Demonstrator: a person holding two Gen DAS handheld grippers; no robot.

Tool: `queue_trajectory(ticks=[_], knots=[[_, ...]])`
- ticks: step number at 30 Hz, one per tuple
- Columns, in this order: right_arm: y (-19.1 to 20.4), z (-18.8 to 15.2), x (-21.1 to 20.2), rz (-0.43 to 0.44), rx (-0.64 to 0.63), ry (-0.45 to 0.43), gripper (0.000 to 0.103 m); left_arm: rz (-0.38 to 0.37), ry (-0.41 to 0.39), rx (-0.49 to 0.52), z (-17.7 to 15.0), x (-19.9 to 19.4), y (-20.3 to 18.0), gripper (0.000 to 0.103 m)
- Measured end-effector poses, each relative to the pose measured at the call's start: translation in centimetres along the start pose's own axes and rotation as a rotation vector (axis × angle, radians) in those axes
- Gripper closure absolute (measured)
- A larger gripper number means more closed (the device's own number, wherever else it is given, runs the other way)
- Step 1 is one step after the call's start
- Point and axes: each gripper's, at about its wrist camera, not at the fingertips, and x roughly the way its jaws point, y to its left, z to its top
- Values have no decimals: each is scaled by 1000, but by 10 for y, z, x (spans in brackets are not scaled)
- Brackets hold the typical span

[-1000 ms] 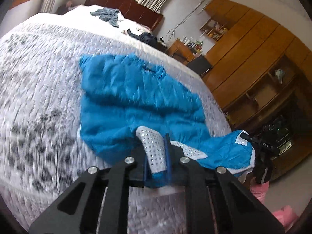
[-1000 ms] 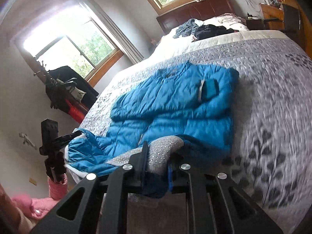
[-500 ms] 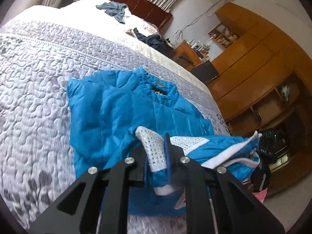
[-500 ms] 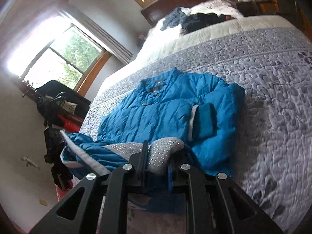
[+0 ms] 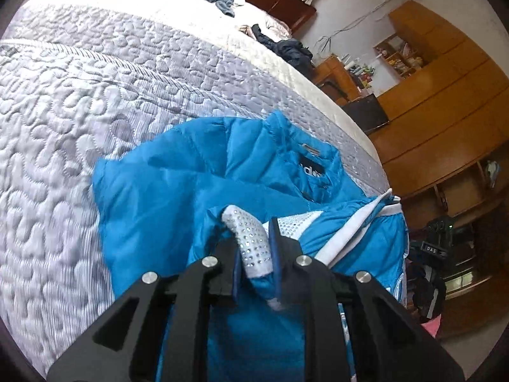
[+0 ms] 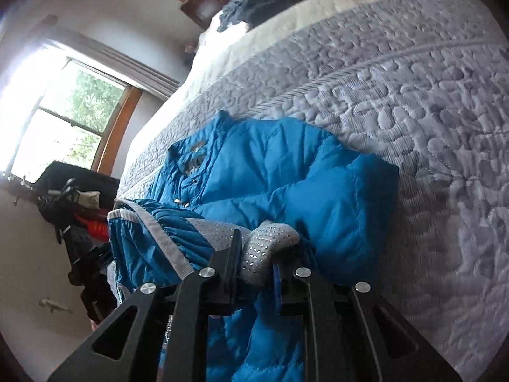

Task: Fold large clothes
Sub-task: 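Carry the held hem with both tools over the jacket body toward the collar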

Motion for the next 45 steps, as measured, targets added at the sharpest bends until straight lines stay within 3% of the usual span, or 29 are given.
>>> queue_trajectory(ticks=[5, 8, 11, 12, 13, 14, 16, 19, 22, 25, 28, 30, 33, 34, 35, 36, 37, 40, 45], knots=[[-10, 4, -1, 49, 30, 5, 81, -35, 15, -25, 6, -1, 4, 84], [-19, 0, -14, 106, 60, 1, 73, -98, 14, -58, 4, -17, 10, 77], [-24, -5, -28, 152, 74, -4, 59, -141, -7, -77, 0, -36, 16, 70], [-25, -8, -35, 145, 71, -20, 48, -131, -23, -73, -1, -43, 17, 61], [-24, -10, -41, 123, 60, -39, 33, -117, -47, -67, -4, -54, 19, 51], [-22, -13, -50, 78, 40, -73, 27, -116, -67, -61, -6, -62, 21, 50], [-17, -16, -61, 22, 0, -110, 25, -96, -108, -27, -8, -78, 21, 50], [-3, -15, -65, -35, -90, -133, 23, -4, -139, 75, -8, -84, 9, 45], [16, -5, -53, -98, -190, -139, 14, 54, -115, 170, -3, -68, -5, 38], [28, 7, -30, -167, -265, -115, 13, 134, -92, 257, 4, -44, -15, 36], [37, 17, -1, -202, -328, -71, 13, 145, -60, 298, 14, -23, -20, 36], [39, 22, 15, -251, -354, -49, 16, 167, -48, 332, 16, -12, -25, 36], [43, 23, 31, -293, -384, -33, 41, 240, -49, 377, 14, 5, -37, 40], [44, 22, 32, -307, -391, -39, 54, 258, -57, 387, 13, 6, -38, 49], [45, 20, 32, -304, -401, -45, 62, 278, -65, 394, 13, 8, -40, 58], [45, 19, 30, -297, -399, -48, 72, 292, -71, 397, 13, 8, -41, 74], [45, 18, 25, -296, -391, -59, 78, 282, -78, 390, 12, 7, -41, 81], [48, 19, 7, -264, -378, -98, 86, 261, -140, 377, 11, -7, -47, 88], [63, 37, -23, -204, -349, -183, 88, 247, -256, 368, 26, -30, -70, 90]])
